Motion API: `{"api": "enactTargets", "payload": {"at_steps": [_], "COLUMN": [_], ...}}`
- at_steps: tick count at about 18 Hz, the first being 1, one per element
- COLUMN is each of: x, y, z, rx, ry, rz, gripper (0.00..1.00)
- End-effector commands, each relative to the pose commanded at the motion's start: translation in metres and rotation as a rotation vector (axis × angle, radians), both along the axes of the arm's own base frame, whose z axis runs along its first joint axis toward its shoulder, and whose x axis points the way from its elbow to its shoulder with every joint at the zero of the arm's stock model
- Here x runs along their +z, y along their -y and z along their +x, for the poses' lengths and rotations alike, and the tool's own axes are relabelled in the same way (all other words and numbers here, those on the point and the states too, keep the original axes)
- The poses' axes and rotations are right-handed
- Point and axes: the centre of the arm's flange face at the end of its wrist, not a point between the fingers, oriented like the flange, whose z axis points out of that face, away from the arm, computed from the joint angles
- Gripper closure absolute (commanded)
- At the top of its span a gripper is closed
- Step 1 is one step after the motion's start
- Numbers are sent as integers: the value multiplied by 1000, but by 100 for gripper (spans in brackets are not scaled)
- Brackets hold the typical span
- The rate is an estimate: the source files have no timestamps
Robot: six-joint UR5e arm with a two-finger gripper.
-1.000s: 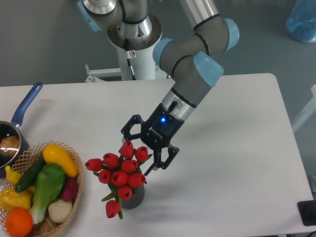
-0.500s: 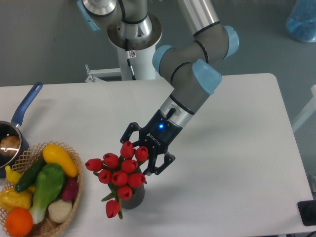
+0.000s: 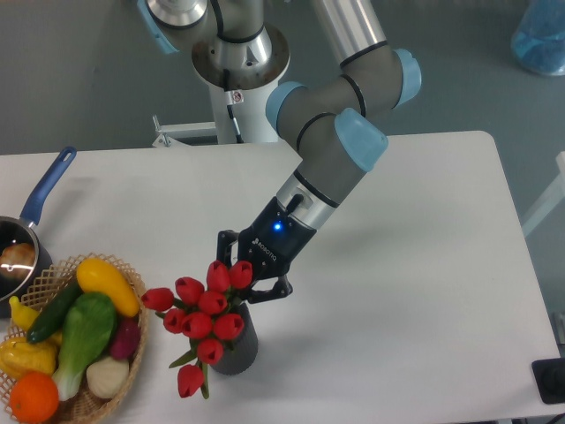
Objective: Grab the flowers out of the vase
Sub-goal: 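Lower the gripper around the tulip stems and close on them, then lift the gripped tulip bunch upward out of the grey vase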
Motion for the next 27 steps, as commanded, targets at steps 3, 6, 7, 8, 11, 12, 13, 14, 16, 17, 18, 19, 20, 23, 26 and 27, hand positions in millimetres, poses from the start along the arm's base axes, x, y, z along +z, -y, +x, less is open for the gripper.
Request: {"api": "enactTargets", "payload": {"at_steps": [3, 6, 7, 8, 11, 12, 13, 14, 16, 17, 18, 19, 20, 23, 26, 27], "x": [12, 22, 26, 30, 38, 43, 47, 51, 61, 65, 69, 75, 80, 91, 102, 105], "y": [4, 11, 11, 13, 14, 16, 17, 19, 24, 24, 25, 27, 27, 28, 29, 31], "z": [0, -3, -2, -3, 0, 0, 0, -2, -5, -5, -8, -9, -11, -16, -19, -23], "rx": [9, 22, 24, 31, 51, 59, 64, 70, 75, 73, 82, 93, 103, 123, 126, 129], "ry": [-13, -20, -12, -1, 39, 44, 42, 40, 53, 70, 90, 105, 115, 123, 130, 132], "rz": [10, 22, 29, 38, 46, 46, 48, 54, 82, 99, 107, 114, 114, 119, 140, 149], "gripper": [100, 100, 100, 100, 100, 100, 100, 100, 100, 100, 100, 100, 100, 100, 100, 100]}}
